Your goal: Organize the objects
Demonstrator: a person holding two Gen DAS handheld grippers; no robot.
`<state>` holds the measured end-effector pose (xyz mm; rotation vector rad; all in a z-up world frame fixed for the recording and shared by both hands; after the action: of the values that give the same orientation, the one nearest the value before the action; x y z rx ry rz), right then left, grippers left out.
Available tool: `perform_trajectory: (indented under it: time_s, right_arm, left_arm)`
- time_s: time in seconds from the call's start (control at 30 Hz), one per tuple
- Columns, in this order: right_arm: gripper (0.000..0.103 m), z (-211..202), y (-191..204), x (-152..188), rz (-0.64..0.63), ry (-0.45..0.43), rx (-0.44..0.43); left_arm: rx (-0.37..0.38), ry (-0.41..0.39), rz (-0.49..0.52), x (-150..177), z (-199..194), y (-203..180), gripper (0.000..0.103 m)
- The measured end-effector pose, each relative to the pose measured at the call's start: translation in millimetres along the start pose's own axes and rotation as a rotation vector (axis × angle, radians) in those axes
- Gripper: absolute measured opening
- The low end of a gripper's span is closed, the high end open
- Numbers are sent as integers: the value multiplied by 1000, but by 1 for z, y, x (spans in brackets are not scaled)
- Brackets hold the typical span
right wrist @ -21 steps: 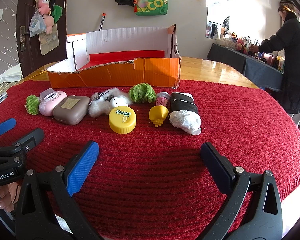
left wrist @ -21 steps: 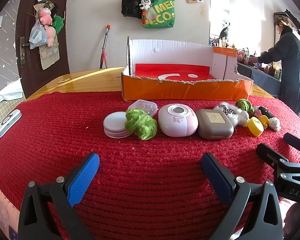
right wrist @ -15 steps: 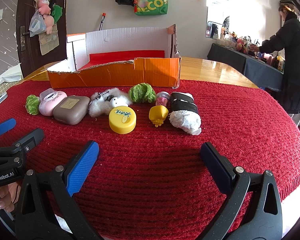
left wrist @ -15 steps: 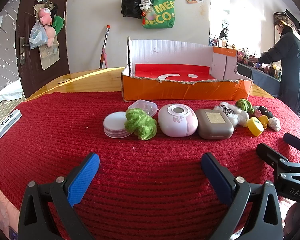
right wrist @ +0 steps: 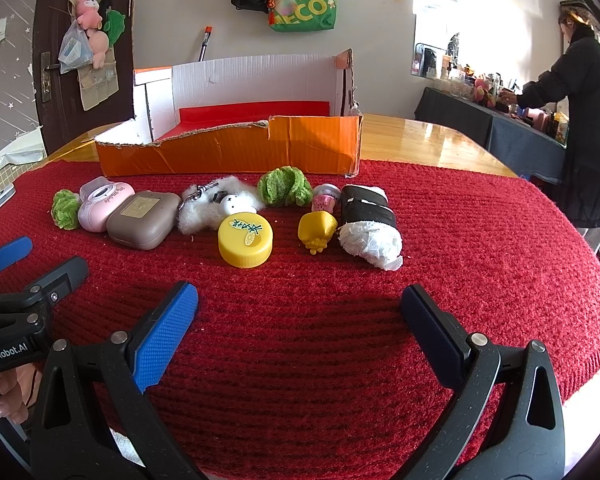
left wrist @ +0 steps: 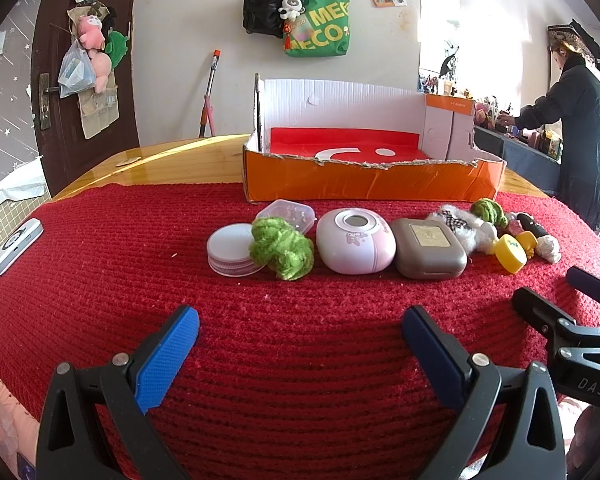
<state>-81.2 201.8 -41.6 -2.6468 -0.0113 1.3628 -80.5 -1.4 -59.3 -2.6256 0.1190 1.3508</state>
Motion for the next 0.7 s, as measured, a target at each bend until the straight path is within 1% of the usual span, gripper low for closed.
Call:
perform_trajectory:
  time_s: [0.17, 0.33, 0.53, 0.7]
  right_arm:
    - [103, 2, 2, -2, -9, 16, -5]
    - [103, -2, -2, -12, -23, 2, 6]
    - [103, 1, -20, -33, 45, 15, -10]
    - [103, 7, -39, -52, 74, 16, 25]
  left_arm:
    - [0, 15, 6, -9, -2, -3, 103]
    - [4, 10, -10, -22, -6, 4, 103]
    - [2, 13, -11, -44, -9, 21, 103]
    - [6, 14, -15, -59, -10, 39, 103]
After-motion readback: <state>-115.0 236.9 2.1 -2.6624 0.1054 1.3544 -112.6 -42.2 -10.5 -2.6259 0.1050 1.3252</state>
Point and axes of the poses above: each gripper's, at about its wrist camera, not at the fingertips, and z roughly the way its jaws point, y to its left, x to its underside, the point moved 10 cm from there along z, roughly the way its jaws point, and after that the axes turned 11 degrees about x, right-handed, at the moved point
